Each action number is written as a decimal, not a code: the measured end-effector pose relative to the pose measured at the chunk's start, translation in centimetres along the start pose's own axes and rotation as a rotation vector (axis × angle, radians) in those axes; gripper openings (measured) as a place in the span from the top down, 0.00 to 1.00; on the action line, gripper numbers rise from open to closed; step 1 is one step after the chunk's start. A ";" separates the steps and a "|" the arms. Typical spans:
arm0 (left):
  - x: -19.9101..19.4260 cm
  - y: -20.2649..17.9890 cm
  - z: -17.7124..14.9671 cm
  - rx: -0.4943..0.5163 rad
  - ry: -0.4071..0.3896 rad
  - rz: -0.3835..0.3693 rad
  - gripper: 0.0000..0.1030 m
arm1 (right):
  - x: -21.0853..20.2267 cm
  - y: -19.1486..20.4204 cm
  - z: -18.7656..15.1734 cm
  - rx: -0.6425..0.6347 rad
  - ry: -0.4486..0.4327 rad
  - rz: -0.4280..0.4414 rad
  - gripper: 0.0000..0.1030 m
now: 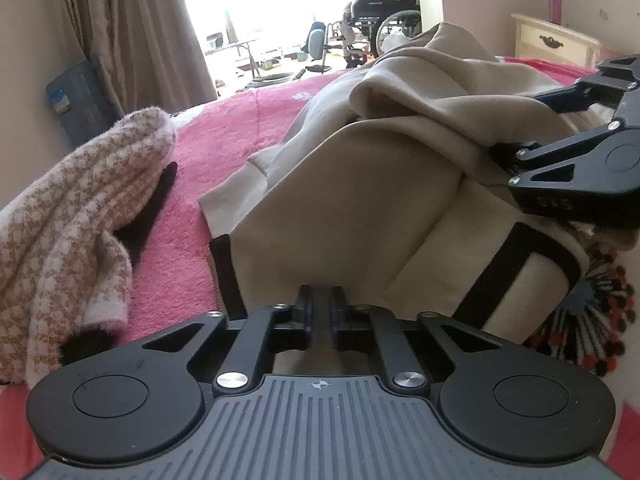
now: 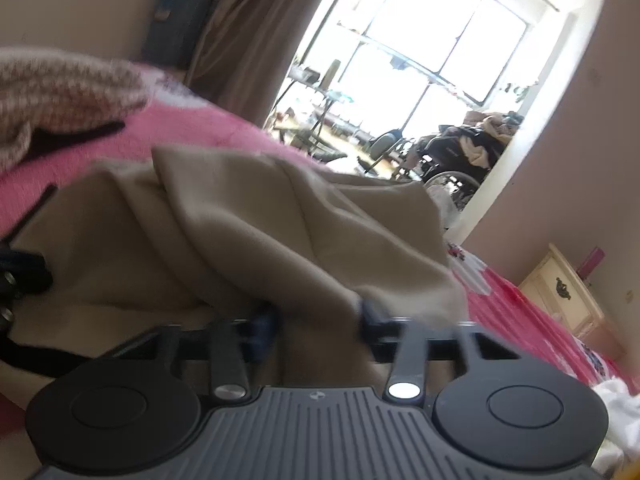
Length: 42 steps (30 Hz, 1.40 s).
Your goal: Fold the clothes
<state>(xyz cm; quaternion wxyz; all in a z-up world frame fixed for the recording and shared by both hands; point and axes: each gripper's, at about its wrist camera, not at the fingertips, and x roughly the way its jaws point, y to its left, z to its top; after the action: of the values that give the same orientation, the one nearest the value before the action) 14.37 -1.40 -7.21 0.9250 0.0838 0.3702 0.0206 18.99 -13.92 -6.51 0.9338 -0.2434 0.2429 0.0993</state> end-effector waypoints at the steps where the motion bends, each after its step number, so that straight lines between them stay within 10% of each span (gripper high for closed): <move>1: -0.2 0.0 0.0 -0.007 -0.005 -0.001 0.97 | -0.6 -0.3 0.1 0.017 -0.015 0.000 0.76; 14: -5.7 1.4 -1.1 -0.005 -0.131 -0.061 1.00 | -13.2 -7.0 0.1 0.200 -0.233 -0.041 0.89; 26: -13.8 4.6 -2.6 0.044 -0.245 -0.196 1.00 | -26.3 -10.6 -2.8 0.407 -0.337 0.167 0.93; 32: -15.6 3.7 -2.6 0.053 -0.292 -0.322 0.75 | -28.4 -8.1 -6.0 0.396 -0.211 0.321 0.93; 40: -12.5 4.7 -3.4 -0.095 -0.129 -0.453 0.66 | -26.4 -3.1 -13.0 0.322 0.108 0.491 0.88; 42: -11.6 4.4 -3.4 -0.101 -0.095 -0.467 0.61 | -26.2 -4.3 -12.9 0.357 0.103 0.514 0.69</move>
<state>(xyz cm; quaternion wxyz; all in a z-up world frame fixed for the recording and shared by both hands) 3.73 2.27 -0.99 0.9240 -0.0496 0.3341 -0.1795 -7.54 -25.90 -1.45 0.8925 -0.0110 0.3570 0.2753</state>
